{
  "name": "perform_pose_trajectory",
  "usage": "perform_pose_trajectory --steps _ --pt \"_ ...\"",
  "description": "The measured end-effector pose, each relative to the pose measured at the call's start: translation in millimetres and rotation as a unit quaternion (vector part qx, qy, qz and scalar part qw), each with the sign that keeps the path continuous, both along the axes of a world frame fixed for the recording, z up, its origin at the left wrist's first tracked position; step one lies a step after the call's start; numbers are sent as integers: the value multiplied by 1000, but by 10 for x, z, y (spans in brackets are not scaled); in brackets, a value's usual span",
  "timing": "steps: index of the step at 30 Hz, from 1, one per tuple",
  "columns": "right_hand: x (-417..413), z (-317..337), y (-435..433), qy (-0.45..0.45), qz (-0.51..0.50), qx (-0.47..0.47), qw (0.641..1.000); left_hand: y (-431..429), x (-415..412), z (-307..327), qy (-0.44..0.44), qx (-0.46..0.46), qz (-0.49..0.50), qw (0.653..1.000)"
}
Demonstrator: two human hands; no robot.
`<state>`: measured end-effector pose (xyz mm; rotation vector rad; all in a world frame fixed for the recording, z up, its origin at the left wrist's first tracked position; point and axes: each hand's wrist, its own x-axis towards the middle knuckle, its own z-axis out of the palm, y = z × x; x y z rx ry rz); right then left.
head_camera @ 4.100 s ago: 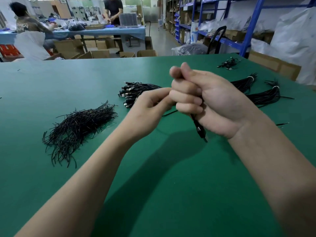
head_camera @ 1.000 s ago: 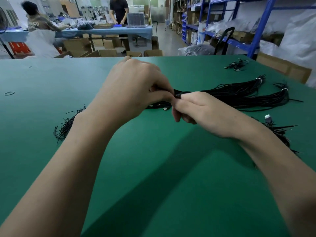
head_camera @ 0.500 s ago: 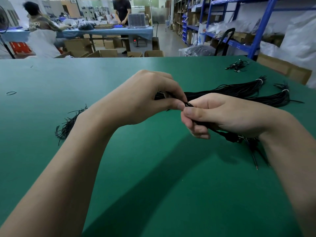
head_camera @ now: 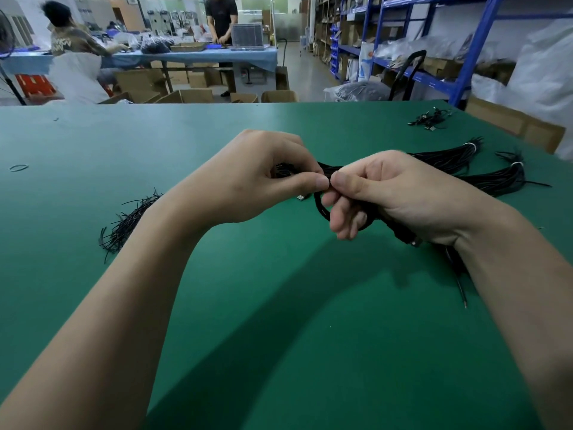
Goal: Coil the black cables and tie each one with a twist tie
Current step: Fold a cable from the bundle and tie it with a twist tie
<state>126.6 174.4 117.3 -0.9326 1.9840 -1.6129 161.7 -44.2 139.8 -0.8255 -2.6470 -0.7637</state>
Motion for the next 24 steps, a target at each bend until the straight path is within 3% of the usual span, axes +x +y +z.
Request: perform_pose_trajectory --steps 6,11,16,19,24 --pt "-19 -16 -40 94 -34 -10 995 -18 11 -9 -57 66 -19 996" --pt "-16 -17 -29 176 -39 45 983 -20 24 1 -72 80 -36 994" --pt "-30 -116 14 -15 45 43 998 -30 19 -3 -80 82 -52 992" --pt "-3 -149 43 -96 157 60 981 -12 45 5 -100 100 -76 987" --pt "9 -210 33 -226 254 -37 940 -24 60 35 -94 136 -104 981"
